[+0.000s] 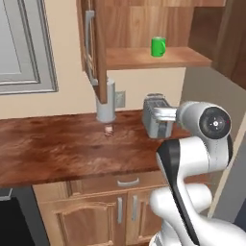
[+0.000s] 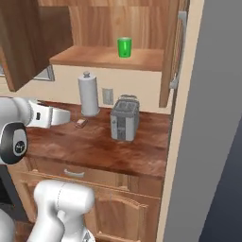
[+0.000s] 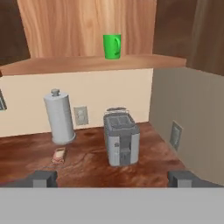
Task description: Move the mug from next to the sink to the open cabinet. Then, move the bowl with the potato to the fridge to clear the area for faucet cleaning.
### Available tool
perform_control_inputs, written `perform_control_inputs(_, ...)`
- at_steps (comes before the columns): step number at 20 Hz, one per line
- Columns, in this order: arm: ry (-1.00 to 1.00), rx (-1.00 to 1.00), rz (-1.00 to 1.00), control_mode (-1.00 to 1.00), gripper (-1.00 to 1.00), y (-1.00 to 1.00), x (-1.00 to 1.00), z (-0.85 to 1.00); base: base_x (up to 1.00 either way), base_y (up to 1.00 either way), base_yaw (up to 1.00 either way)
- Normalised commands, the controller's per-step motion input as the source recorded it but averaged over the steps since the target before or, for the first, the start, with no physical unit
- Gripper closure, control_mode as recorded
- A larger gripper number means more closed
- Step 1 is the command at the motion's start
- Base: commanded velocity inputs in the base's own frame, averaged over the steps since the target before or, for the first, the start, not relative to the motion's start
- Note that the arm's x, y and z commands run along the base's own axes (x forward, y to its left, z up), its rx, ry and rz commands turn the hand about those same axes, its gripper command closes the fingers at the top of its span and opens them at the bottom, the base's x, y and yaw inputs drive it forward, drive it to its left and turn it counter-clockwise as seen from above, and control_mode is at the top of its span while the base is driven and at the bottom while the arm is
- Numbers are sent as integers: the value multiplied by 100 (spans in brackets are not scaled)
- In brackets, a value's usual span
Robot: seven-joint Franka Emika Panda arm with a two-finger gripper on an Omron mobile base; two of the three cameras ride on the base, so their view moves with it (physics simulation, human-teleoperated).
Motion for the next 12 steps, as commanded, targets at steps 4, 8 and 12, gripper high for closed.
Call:
perform_control_inputs(4,0,0,0,100,-100,0,0,0,-16,41,68)
perform_control_inputs(8,0,0,0,100,-100,0,0,0,-1,53,76)
perform_control_inputs(12,0,0,0,100,-100,0,0,0,-1,70,69)
